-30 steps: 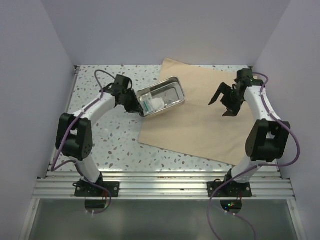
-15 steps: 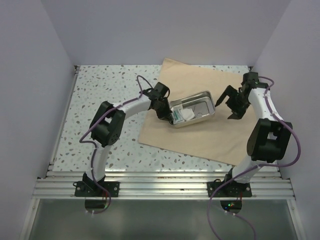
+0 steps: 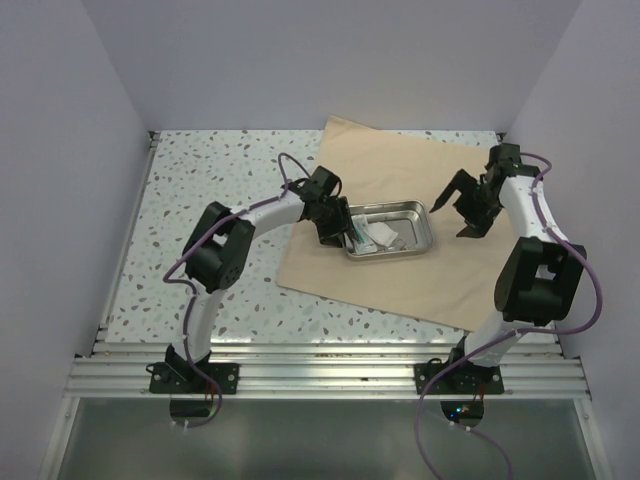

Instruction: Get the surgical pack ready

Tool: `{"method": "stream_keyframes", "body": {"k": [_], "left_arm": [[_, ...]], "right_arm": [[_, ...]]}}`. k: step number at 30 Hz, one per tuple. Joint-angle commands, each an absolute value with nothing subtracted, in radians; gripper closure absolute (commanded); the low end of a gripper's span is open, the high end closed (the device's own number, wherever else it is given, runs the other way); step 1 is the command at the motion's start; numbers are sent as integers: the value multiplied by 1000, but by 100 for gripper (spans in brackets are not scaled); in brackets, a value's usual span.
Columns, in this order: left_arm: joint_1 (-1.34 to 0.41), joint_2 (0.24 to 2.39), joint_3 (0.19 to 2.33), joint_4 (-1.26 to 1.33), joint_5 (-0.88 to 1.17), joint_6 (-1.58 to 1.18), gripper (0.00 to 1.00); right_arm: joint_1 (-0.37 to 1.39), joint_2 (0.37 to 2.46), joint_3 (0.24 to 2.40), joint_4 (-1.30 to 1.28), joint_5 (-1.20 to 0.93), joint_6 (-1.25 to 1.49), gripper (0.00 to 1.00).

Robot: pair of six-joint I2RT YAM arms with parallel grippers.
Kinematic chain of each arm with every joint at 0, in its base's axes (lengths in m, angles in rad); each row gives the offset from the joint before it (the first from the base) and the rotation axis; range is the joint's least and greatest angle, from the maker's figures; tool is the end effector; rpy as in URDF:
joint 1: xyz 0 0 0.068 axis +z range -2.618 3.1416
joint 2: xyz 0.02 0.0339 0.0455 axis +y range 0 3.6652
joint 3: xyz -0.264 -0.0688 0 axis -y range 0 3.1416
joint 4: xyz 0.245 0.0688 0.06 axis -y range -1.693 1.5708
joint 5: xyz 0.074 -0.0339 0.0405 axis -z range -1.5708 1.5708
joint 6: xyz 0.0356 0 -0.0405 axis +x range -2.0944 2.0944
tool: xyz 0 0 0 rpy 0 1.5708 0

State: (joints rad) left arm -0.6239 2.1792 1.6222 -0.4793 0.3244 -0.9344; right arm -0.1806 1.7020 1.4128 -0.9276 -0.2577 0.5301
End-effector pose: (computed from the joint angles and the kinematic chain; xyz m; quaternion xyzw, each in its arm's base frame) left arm 0.3711 -0.2811 0.1588 -0.1050 0.9470 -0.2939 0.0760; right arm 0.3401 -0.0529 0.2612 0.3184 0.9231 0.1549 0.1500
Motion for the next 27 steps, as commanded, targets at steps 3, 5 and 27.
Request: {"method": "stream_keyframes", "body": {"k": [3,5,27], "left_arm": [[-620,2103,1618,-445,356,-864,40],[-621,2063,1617,-477,344,-822,39],[-535,1968,1258,-417,382,-741,100]], "right_arm": [[-183,1716,1468,-928,-270,525,1],[-187,1723,1479,-934,-261,522,1],[-193,1924,1413,-807,-166,474,96]]}}
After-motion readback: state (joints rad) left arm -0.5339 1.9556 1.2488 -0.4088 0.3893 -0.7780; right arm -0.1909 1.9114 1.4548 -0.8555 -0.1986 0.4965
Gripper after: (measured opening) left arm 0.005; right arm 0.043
